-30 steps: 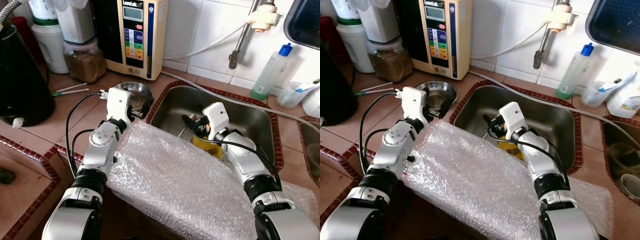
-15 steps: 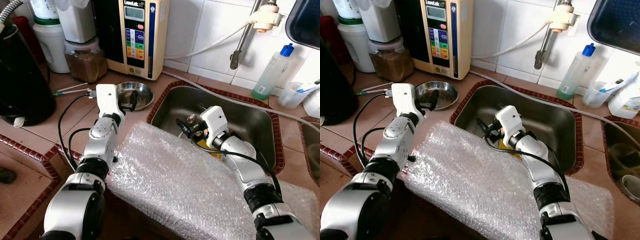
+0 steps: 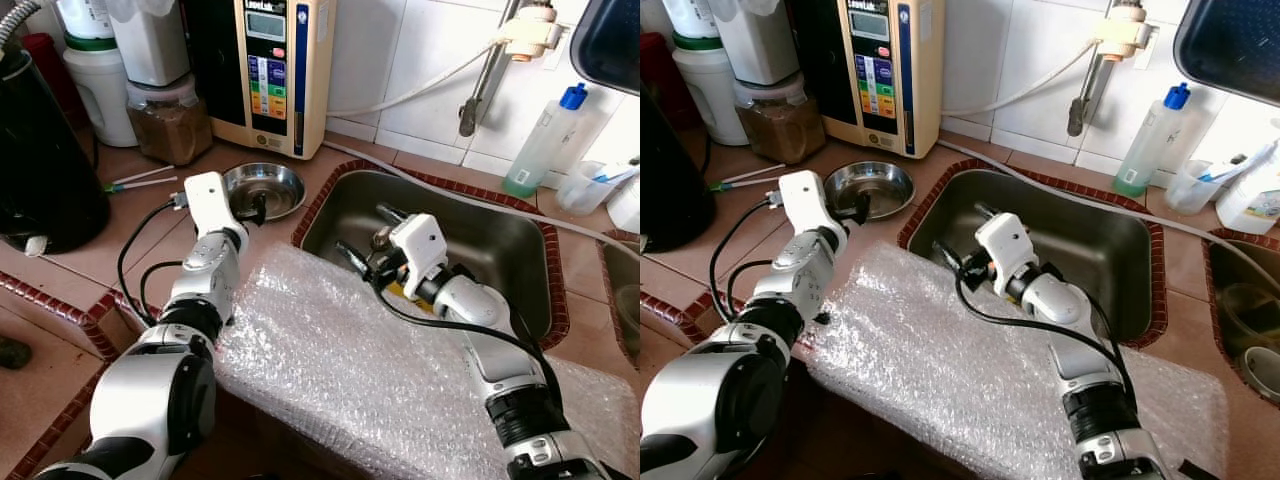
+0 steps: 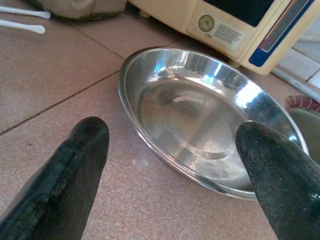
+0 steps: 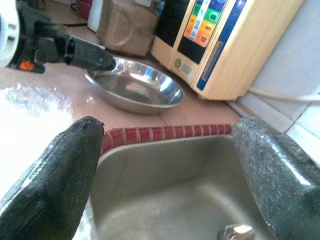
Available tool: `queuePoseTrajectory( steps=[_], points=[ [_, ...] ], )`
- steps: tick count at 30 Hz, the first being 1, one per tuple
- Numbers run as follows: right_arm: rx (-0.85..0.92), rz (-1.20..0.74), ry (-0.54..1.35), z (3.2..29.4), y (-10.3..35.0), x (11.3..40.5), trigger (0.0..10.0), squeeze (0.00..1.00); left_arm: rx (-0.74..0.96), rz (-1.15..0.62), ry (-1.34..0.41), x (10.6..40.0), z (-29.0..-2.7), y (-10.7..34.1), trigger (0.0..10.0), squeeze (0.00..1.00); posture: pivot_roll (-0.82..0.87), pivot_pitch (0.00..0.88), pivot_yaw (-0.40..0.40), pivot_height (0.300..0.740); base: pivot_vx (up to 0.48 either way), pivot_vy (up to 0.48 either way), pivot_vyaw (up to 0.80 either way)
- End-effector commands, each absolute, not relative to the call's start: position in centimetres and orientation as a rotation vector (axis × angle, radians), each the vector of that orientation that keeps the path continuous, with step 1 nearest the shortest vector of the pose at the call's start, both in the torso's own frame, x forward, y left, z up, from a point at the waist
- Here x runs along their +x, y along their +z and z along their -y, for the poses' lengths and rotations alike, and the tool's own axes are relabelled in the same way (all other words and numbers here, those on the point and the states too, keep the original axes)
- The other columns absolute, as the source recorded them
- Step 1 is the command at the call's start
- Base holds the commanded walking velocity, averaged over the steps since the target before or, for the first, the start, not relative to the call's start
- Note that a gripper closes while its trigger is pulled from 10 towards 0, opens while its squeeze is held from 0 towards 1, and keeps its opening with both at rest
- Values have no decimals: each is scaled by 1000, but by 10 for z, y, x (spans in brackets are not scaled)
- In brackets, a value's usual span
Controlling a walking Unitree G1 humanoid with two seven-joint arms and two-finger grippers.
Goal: Kitchen organization
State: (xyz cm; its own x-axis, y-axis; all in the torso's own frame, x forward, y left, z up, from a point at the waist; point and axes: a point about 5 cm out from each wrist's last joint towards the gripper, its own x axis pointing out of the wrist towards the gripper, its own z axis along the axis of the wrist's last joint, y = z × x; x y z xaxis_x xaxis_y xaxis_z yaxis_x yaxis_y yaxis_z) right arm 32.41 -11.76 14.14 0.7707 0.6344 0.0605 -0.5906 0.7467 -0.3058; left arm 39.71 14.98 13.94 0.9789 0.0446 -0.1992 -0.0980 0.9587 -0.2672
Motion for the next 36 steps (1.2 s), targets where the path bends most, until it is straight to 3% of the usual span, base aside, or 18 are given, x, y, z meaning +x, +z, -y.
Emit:
queuePoseTrajectory(
  steps=[1, 16, 17, 18, 19, 20, 36],
  points=[
    [-279, 167, 680, 116, 144, 321, 10000, 1000, -308, -209, 77, 401, -147, 146, 10000, 0, -13, 0, 24, 740, 0, 0, 0],
    [-271, 150, 674, 112, 143, 316, 10000, 1000, -448, -281, 128, 405, -147, 153, 10000, 0, -20, 0, 38, 740, 0, 0, 0],
    [-271, 150, 673, 112, 143, 316, 10000, 1000, -463, -288, 134, 405, -147, 152, 9255, 0, -20, 0, 39, 740, 0, 0, 0],
    [-271, 149, 673, 112, 143, 316, 10000, 1000, -472, -301, 141, 405, -148, 151, 4941, 0, -20, 0, 39, 740, 0, 0, 0],
    [-271, 148, 672, 112, 143, 315, 10000, 1000, -501, -320, 153, 404, -148, 148, 1647, 0, -18, 0, 39, 740, 0, 0, 0],
    [-271, 148, 672, 113, 143, 315, 10000, 1000, -517, -333, 157, 403, -147, 146, 0, 0, -18, 0, 39, 740, 0, 0, 0],
    [-271, 143, 661, 112, 144, 317, 10000, 1000, -593, -378, 179, 401, -146, 140, 0, 0, -14, 0, 39, 740, 0, 0, 0]
  ],
)
